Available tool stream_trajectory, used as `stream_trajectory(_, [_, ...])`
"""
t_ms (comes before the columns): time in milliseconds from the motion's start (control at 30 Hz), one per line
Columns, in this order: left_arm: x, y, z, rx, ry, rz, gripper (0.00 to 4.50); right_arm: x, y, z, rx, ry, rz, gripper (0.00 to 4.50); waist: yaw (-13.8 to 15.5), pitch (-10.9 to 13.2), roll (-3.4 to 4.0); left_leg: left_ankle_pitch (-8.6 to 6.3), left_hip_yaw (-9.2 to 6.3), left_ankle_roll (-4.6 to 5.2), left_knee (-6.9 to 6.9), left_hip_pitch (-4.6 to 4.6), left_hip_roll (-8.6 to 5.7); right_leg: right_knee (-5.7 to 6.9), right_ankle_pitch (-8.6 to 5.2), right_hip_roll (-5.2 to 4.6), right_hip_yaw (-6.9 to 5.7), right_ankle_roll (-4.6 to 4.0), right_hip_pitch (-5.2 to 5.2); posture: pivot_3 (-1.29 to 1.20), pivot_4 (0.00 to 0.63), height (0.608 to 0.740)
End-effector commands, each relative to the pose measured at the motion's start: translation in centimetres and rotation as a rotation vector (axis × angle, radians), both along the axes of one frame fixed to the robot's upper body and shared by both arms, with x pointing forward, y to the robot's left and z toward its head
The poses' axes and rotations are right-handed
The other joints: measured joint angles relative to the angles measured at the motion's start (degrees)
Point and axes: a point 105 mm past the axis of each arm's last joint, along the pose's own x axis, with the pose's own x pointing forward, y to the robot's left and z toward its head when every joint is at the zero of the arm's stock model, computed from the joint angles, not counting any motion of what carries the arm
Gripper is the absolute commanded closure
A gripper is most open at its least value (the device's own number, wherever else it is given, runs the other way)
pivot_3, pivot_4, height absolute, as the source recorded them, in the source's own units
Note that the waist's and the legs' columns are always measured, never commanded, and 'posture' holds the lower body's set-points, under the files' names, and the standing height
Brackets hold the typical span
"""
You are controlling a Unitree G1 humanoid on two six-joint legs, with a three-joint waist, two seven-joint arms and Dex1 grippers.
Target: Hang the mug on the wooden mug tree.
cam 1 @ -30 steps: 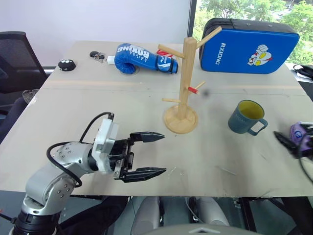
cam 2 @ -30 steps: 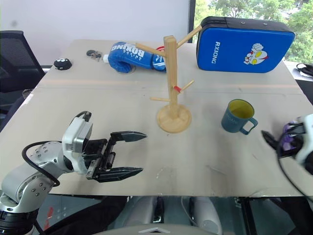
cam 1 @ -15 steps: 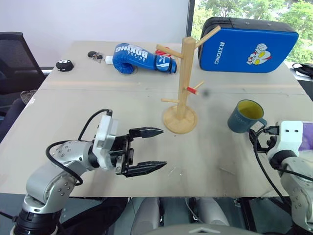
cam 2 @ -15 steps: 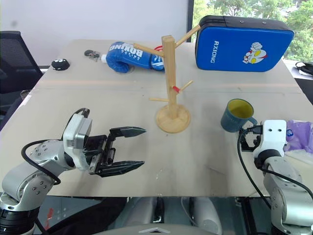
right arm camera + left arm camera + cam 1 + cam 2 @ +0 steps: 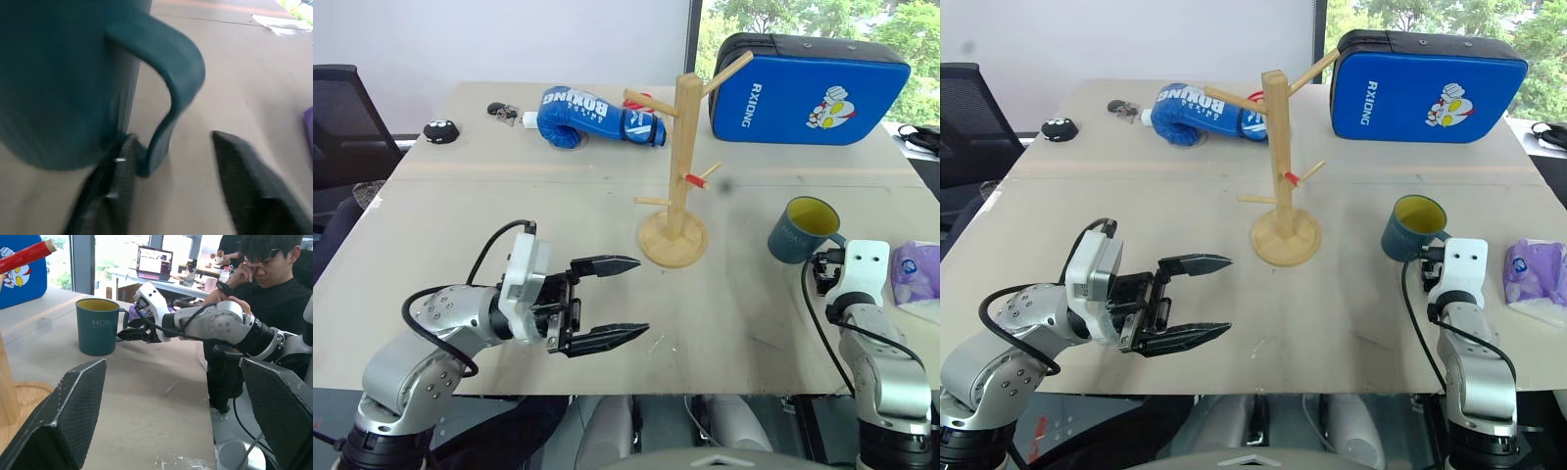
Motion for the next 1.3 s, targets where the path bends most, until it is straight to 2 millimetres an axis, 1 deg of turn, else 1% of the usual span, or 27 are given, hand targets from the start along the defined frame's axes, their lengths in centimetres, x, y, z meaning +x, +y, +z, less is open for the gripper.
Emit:
stream_trajectory(33, [-0.5, 0.0, 0.8, -0.006, -0.052, -0.001, 0.0, 0.6, -0.8, 1.1, -0.032, -0.064, -0.017, 3.98, 0.0, 0.0, 0.0, 0.0, 0.0, 0.0, 0.0, 0.0, 0.0, 0.0, 0.0, 0.0, 0.0, 0.0, 0.0, 0.0, 0.15, 0.74])
stream_trajectory(67, [-0.5, 0.1, 0.8, -0.006, -0.052, 0.001, 0.0, 0.8, -0.8, 1.1, -0.033, -0.068, -0.007, 4.41, 0.0, 0.0, 0.0, 0.0, 0.01, 0.0, 0.0, 0.0, 0.0, 0.0, 0.0, 0.0, 0.01, 0.0, 0.0, 0.0, 0.15, 0.74])
stream_trajectory(267, [-0.5, 0.0, 0.8, -0.02, -0.049, 0.021, 0.0, 1.3, -0.6, 2.6, -0.016, -0.144, 0.131, 4.47, 0.0, 0.0, 0.05, 0.0, 0.01, 0.01, 0.0, 0.0, 0.0, 0.0, 0.01, 0.0, 0.01, 0.0, 0.01, 0.0, 0.15, 0.74])
stream_trajectory(333, [-0.3, 0.2, 1.1, -0.048, -0.056, 0.049, 0.0, 1.1, 0.5, 3.9, 0.009, -0.187, 0.276, 4.47, 0.0, 0.0, 0.06, -0.01, 0.0, 0.01, 0.0, 0.0, 0.0, 0.0, 0.01, 0.01, 0.01, 0.0, 0.01, 0.0, 0.15, 0.74])
stream_trajectory(433, [0.2, 0.6, 1.7, -0.081, -0.074, 0.106, 0.0, -0.7, 3.3, 6.7, 0.035, -0.23, 0.587, 4.47, 0.1, 0.1, 0.1, -0.01, 0.0, 0.03, -0.01, 0.0, 0.0, 0.0, 0.03, 0.01, 0.01, 0.03, 0.01, 0.0, 0.15, 0.74])
stream_trajectory(533, [0.1, 1.4, 1.5, -0.089, -0.045, 0.135, 0.0, -2.3, 5.3, 8.8, -0.019, -0.205, 0.804, 4.47, -0.1, 0.1, 0.12, -0.02, -0.02, 0.04, -0.02, 0.0, 0.02, 0.0, 0.05, 0.01, -0.01, 0.07, 0.02, 0.0, 0.15, 0.74])
stream_trajectory(600, [0.2, 2.1, 1.2, -0.084, -0.029, 0.157, 0.0, -2.8, 6.5, 10.2, -0.085, -0.171, 0.896, 4.47, -0.2, 0.1, 0.09, -0.02, 0.02, 0.04, -0.02, 0.04, 0.04, 0.0, 0.03, 0.01, 0.03, 0.05, 0.02, 0.0, 0.15, 0.74])
stream_trajectory(667, [0.3, 2.7, 0.9, -0.078, -0.02, 0.178, 0.0, -2.7, 7.5, 11.1, -0.161, -0.141, 0.941, 4.47, -0.1, 0.1, 0.06, -0.02, 0.0, 0.03, -0.01, 0.05, 0.06, 0.0, -0.01, 0.02, -0.02, 0.03, 0.02, 0.0, 0.15, 0.74])
stream_trajectory(767, [0.2, 3.4, 0.6, -0.074, -0.011, 0.195, 0.0, -2.3, 9.6, 12.5, -0.258, -0.137, 1.002, 4.47, -0.1, 0.1, 0.07, -0.01, -0.04, 0.02, 0.02, 0.08, 0.05, 0.01, -0.09, 0.02, -0.06, 0.14, 0.04, 0.0, 0.15, 0.74])
stream_trajectory(867, [0.4, 3.8, 0.5, -0.075, -0.012, 0.215, 0.0, -1.7, 11.3, 13.6, -0.335, -0.162, 1.03, 4.47, 0.1, 0.1, 0.02, -0.01, -0.05, 0.02, 0.01, 0.07, 0.05, -0.01, -0.05, 0.0, -0.08, 0.07, 0.03, 0.0, 0.15, 0.74])
stream_trajectory(933, [0.4, 3.8, 0.3, -0.075, -0.015, 0.224, 0.0, -1.4, 12.2, 13.9, -0.405, -0.166, 1.057, 4.47, 0.2, 0.1, 0.03, -0.01, -0.06, 0.03, 0.01, -0.01, 0.04, -0.02, 0.01, -0.04, -0.11, -0.05, 0.0, 0.0, 0.15, 0.74])
stream_trajectory(1067, [0.3, 3.7, 0.2, -0.075, -0.015, 0.232, 0.0, -1.1, 13.3, 14.8, -0.443, -0.195, 1.086, 4.47, 0.4, 0.1, 0.0, -0.01, -0.05, 0.02, 0.01, -0.2, -0.02, -0.11, 0.01, -0.11, -0.11, -0.04, -0.08, 0.0, 0.15, 0.74])
stream_trajectory(1300, [0.0, 3.7, 0.3, -0.08, -0.019, 0.237, 0.0, -0.8, 14.6, 15.4, -0.513, -0.218, 1.125, 4.47, 0.2, 0.1, 0.0, -0.02, -0.03, 0.04, 0.0, -0.2, 0.01, -0.1, 0.01, -0.1, -0.13, -0.03, -0.13, 0.0, 0.15, 0.74])
